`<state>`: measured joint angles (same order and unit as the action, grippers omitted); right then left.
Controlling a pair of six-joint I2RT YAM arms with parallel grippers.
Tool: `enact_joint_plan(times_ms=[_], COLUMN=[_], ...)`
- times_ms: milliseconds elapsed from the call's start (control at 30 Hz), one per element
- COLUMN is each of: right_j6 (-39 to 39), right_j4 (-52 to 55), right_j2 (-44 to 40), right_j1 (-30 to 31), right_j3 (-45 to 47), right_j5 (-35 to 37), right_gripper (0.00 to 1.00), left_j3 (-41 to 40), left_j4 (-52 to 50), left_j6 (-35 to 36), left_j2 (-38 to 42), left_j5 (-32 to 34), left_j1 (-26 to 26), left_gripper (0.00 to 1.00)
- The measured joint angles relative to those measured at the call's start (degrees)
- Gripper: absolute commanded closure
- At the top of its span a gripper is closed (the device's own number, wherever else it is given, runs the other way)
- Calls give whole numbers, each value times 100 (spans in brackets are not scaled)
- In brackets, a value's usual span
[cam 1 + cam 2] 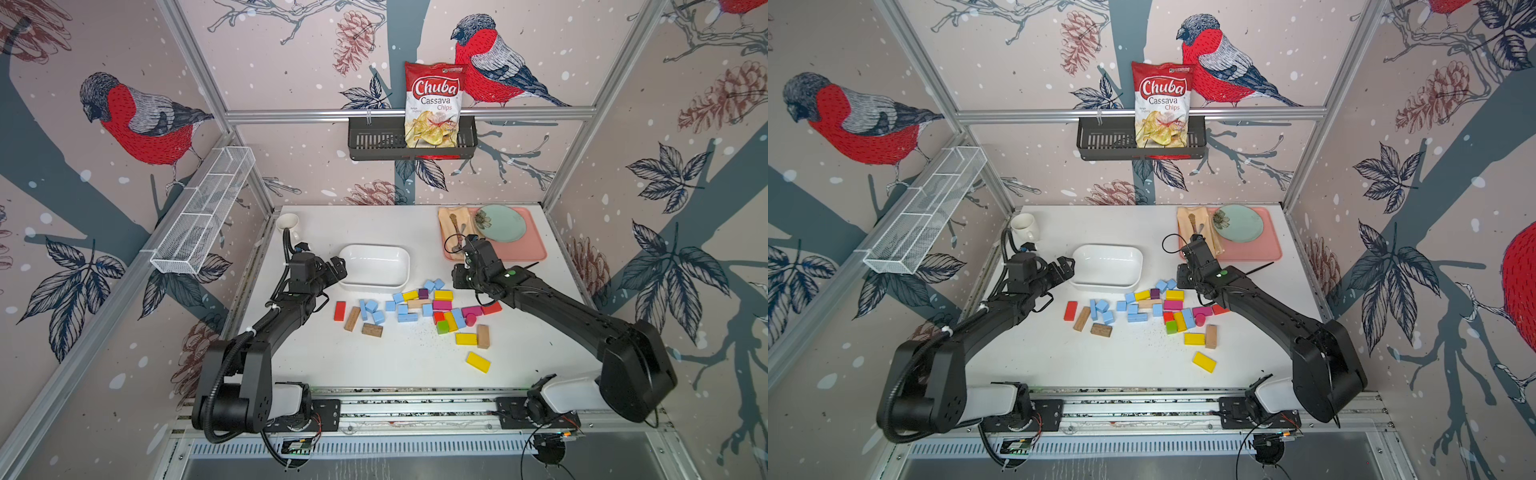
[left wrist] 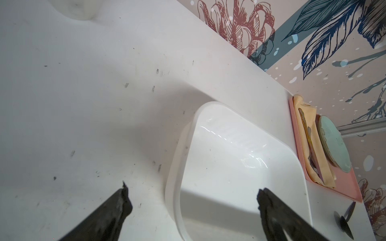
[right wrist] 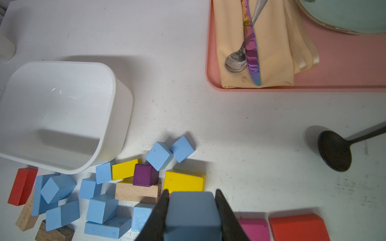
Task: Pick out the blue building blocks
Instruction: Adjust the storage box at the center of the board.
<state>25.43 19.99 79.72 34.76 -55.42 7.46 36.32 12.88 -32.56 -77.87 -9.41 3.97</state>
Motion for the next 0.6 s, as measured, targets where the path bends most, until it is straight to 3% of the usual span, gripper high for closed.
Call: enact_joint_plan(times_ms=[267, 600], right_j6=[44, 216], right_j4=[-26, -201], right_j2=[-50, 92], right_j1=[11, 33], right_j3=[92, 98], right_j5=[0, -98], right_gripper=[100, 100], left_j3=[328, 433], left_j4=[284, 748], left_j6=[-28, -337], left_j2=[-796, -1290], left_j5=[-586, -1075], left_j1=[48, 529], left_gripper=[2, 2])
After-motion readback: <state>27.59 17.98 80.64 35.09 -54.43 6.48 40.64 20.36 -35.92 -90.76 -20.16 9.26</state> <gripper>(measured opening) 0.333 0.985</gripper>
